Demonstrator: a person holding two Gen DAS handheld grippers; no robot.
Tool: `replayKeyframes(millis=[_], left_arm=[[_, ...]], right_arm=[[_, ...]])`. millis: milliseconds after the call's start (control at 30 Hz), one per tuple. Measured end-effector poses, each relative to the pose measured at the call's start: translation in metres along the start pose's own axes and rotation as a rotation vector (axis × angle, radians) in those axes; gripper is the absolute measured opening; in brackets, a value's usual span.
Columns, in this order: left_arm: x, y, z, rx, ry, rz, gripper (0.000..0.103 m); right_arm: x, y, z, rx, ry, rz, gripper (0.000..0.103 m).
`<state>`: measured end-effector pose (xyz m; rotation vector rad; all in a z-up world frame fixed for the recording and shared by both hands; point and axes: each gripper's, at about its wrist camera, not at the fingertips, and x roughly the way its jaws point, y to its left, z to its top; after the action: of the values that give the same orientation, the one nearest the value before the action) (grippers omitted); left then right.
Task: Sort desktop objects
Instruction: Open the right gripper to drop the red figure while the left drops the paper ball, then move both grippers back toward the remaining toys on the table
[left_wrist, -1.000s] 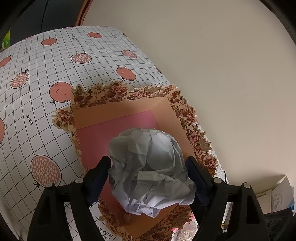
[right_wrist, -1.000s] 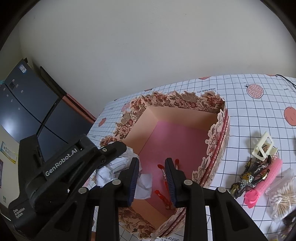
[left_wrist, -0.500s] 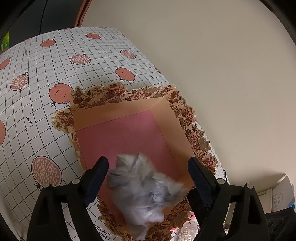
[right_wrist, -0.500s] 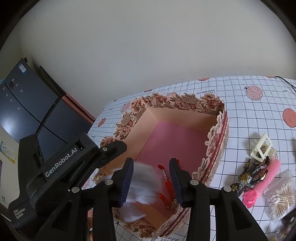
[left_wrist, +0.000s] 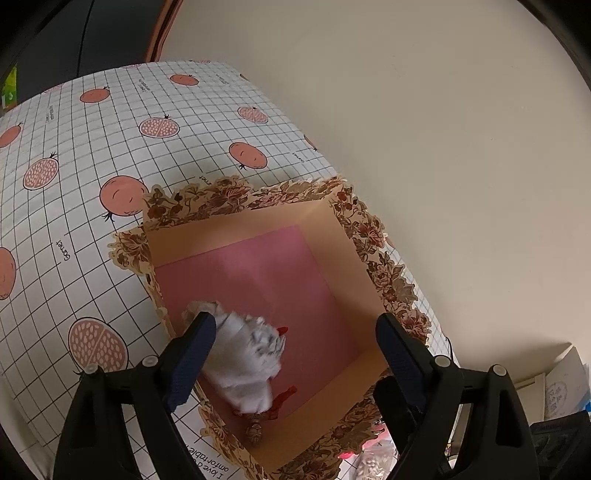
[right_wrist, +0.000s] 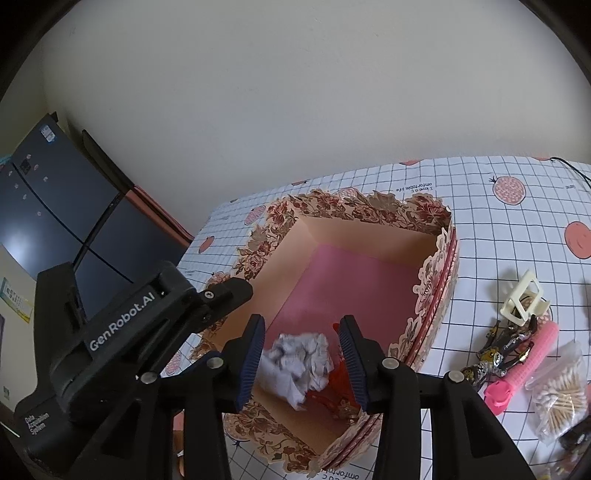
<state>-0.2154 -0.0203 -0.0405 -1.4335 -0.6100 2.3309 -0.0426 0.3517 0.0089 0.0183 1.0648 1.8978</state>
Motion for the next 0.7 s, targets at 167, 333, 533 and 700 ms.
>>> replayKeyframes(millis=[167,333,533,700], left_arm=[[-0.01,-0.002,0.003,-0.001,-0.024,-0.012,0.089],[-0.025,-0.01,0.004,0.029,-0.055,-0.025,0.089],[-0.042,-0.024,0.006,0.088,-0.101,-0.03,0.089],[-0.052,-0.039,0.004,0.141,-0.131,-0.049,0.089]], right_arm=[[-0.012,0.005,0.006,-0.029,-0.016,0.006,0.045],[-0.032,0.002,0.014,-0.038,-0.053,0.003,0.045],[-0.058,-0.025,0.029,-0.007,-0.098,-0.049,0.045],[-0.085,-0.059,0.046,0.044,-0.144,-0.11,0.045]])
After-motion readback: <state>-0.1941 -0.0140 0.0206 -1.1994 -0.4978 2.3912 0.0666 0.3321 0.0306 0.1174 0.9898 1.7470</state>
